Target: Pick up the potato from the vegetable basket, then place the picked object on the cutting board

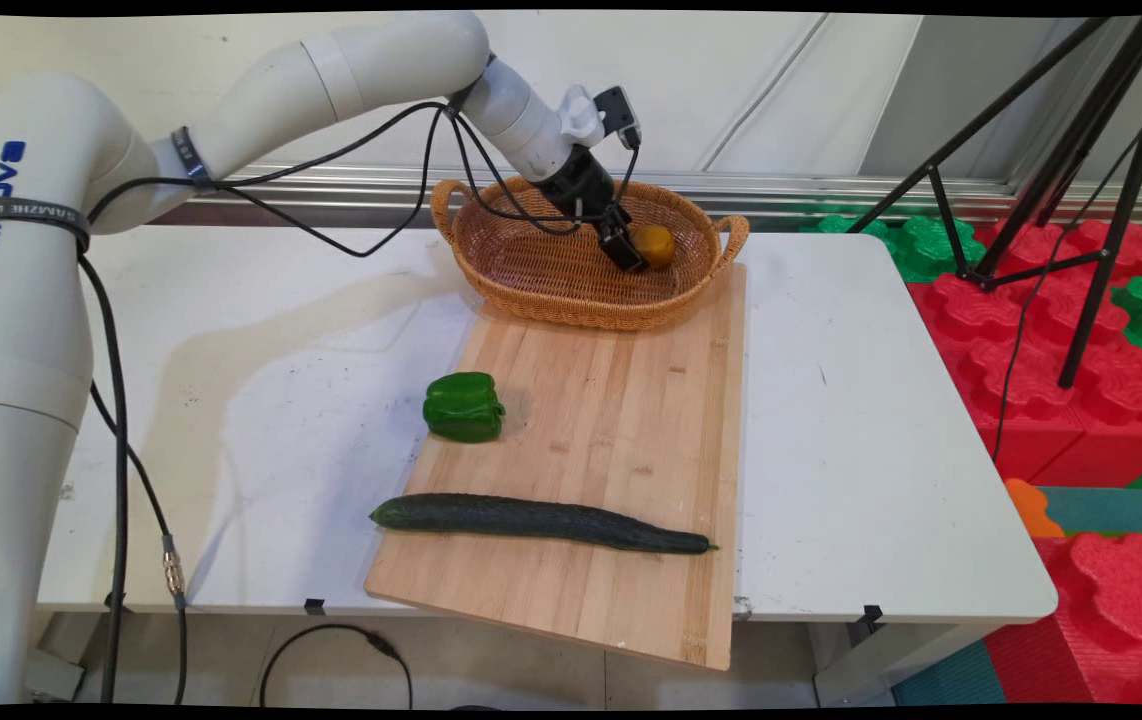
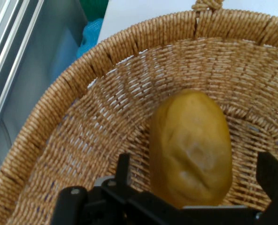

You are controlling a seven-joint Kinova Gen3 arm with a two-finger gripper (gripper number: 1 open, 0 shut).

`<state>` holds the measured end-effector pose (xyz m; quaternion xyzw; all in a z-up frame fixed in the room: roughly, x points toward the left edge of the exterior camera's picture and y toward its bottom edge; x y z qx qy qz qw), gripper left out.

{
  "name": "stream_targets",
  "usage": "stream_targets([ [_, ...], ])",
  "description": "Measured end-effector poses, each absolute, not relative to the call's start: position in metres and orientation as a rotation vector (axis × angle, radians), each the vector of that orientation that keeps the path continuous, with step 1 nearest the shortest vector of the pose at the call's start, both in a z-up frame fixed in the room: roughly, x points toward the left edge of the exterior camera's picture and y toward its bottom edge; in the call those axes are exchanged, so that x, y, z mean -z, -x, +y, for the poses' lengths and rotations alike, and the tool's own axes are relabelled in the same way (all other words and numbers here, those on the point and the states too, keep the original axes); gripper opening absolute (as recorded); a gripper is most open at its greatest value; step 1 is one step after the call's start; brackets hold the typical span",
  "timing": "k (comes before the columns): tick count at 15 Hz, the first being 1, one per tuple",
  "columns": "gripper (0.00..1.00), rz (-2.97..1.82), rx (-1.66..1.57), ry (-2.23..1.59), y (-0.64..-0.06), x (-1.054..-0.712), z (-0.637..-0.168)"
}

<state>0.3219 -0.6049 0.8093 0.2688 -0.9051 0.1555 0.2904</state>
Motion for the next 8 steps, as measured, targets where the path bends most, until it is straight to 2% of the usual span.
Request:
stream_targets([
  [4, 1.0, -2.418, -0.414, -0.699, -0.3217, -0.805, -0.6093],
  [5, 0.0, -2.419, -0.413, -0.694, -0.3216, -0.8041, -0.6099],
  [8, 0.0, -2.419, -0.413, -0.685, -0.3231, -0.8024, -0.6106],
])
